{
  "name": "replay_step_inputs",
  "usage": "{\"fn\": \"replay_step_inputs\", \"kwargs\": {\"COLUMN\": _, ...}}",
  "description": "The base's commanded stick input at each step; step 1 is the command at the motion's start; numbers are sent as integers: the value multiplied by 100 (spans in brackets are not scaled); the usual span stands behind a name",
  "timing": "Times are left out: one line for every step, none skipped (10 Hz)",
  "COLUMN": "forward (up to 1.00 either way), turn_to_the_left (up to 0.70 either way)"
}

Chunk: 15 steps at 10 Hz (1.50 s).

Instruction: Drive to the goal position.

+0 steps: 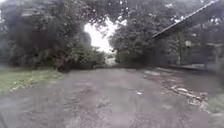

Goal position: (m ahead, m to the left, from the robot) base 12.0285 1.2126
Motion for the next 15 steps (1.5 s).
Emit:
{"fn": "replay_step_inputs", "kwargs": {"forward": 70, "turn_to_the_left": 0}}
{"fn": "replay_step_inputs", "kwargs": {"forward": 70, "turn_to_the_left": 0}}
{"fn": "replay_step_inputs", "kwargs": {"forward": 70, "turn_to_the_left": 0}}
{"fn": "replay_step_inputs", "kwargs": {"forward": 70, "turn_to_the_left": 0}}
{"fn": "replay_step_inputs", "kwargs": {"forward": 70, "turn_to_the_left": 0}}
{"fn": "replay_step_inputs", "kwargs": {"forward": 70, "turn_to_the_left": 0}}
{"fn": "replay_step_inputs", "kwargs": {"forward": 70, "turn_to_the_left": 0}}
{"fn": "replay_step_inputs", "kwargs": {"forward": 70, "turn_to_the_left": 0}}
{"fn": "replay_step_inputs", "kwargs": {"forward": 70, "turn_to_the_left": 0}}
{"fn": "replay_step_inputs", "kwargs": {"forward": 70, "turn_to_the_left": 0}}
{"fn": "replay_step_inputs", "kwargs": {"forward": 70, "turn_to_the_left": 0}}
{"fn": "replay_step_inputs", "kwargs": {"forward": 70, "turn_to_the_left": 0}}
{"fn": "replay_step_inputs", "kwargs": {"forward": 70, "turn_to_the_left": 0}}
{"fn": "replay_step_inputs", "kwargs": {"forward": 70, "turn_to_the_left": 0}}
{"fn": "replay_step_inputs", "kwargs": {"forward": 70, "turn_to_the_left": 0}}
